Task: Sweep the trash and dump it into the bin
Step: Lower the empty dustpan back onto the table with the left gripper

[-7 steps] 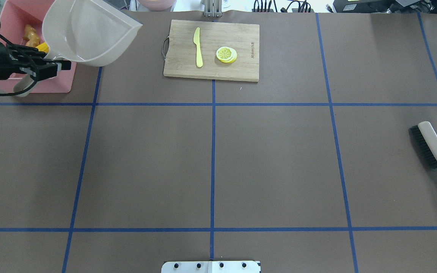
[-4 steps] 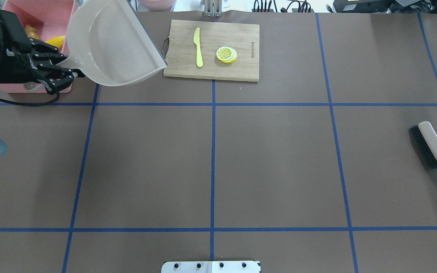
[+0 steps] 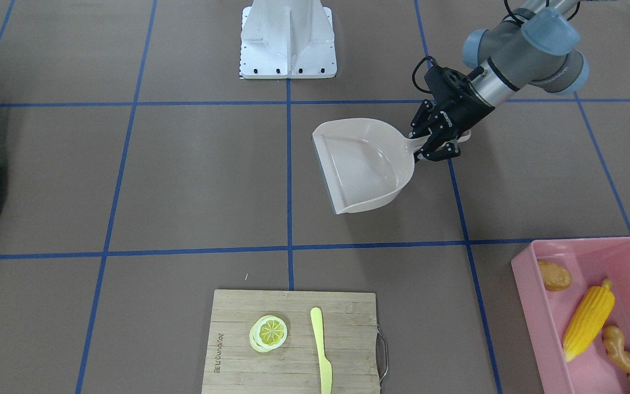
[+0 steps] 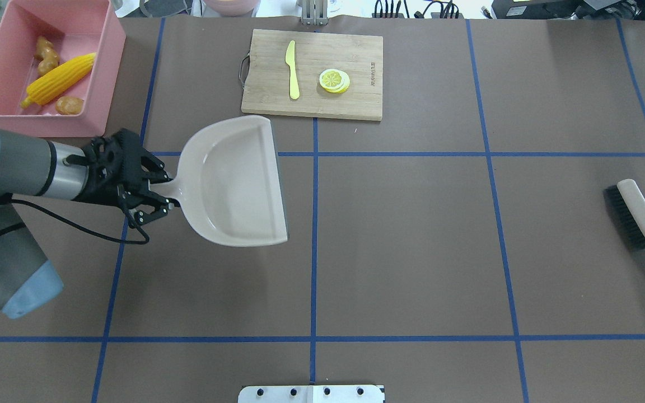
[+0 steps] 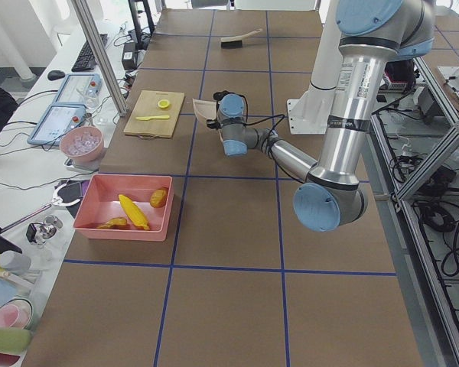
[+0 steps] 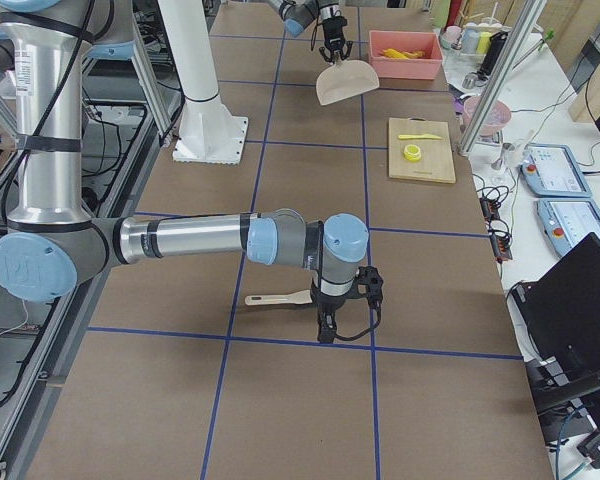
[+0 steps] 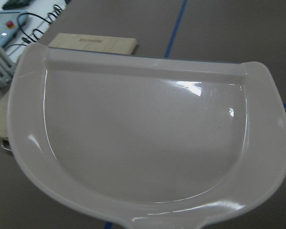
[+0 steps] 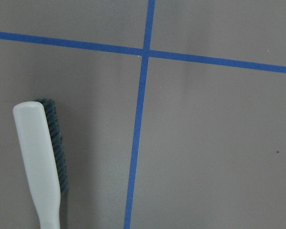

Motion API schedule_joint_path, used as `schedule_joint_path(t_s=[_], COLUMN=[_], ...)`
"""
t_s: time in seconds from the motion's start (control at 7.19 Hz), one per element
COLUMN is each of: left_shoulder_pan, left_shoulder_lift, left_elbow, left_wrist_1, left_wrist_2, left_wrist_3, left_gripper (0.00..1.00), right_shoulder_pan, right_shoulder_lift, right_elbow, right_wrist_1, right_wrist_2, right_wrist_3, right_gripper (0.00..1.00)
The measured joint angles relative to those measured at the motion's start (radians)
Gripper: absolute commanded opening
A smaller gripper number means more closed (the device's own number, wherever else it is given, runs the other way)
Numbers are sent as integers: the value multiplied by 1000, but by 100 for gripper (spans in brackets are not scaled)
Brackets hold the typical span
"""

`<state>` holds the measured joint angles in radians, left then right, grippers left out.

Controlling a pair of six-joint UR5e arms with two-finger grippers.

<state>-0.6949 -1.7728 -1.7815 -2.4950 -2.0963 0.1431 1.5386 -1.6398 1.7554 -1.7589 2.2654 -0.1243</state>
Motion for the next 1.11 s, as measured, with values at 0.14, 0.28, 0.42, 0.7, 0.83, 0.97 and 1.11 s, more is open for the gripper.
schedule_joint_path(t_s=[0.14, 0.28, 0.42, 0.7, 0.83, 0.97, 1.11], left_shoulder_pan=[41, 61, 68, 59, 41, 28, 21], left_shoulder_lift=[-3, -7, -15, -47, -71, -90, -101], left_elbow=[-1, -1, -4, -7, -7, -1, 10], left_wrist_1=[24, 88, 176, 287, 328, 363, 380], left_wrist_2=[-3, -4, -4, -66, -106, -128, -138], left_wrist_3=[116, 207, 248, 227, 188, 166, 155], left_gripper=[0, 0, 0, 0, 0, 0, 0], right_shoulder_pan=[0, 0, 0, 0, 0, 0, 0], right_shoulder_lift=[0, 1, 0, 0, 0, 0, 0], right_elbow=[0, 0, -2, -3, -3, -3, -3], right_wrist_1=[0, -1, -1, -1, -1, -1, 0], right_wrist_2=[1, 4, 9, 12, 12, 13, 13], right_wrist_3=[0, 0, 0, 0, 0, 0, 0], right_gripper=[100, 100, 100, 100, 100, 100, 100])
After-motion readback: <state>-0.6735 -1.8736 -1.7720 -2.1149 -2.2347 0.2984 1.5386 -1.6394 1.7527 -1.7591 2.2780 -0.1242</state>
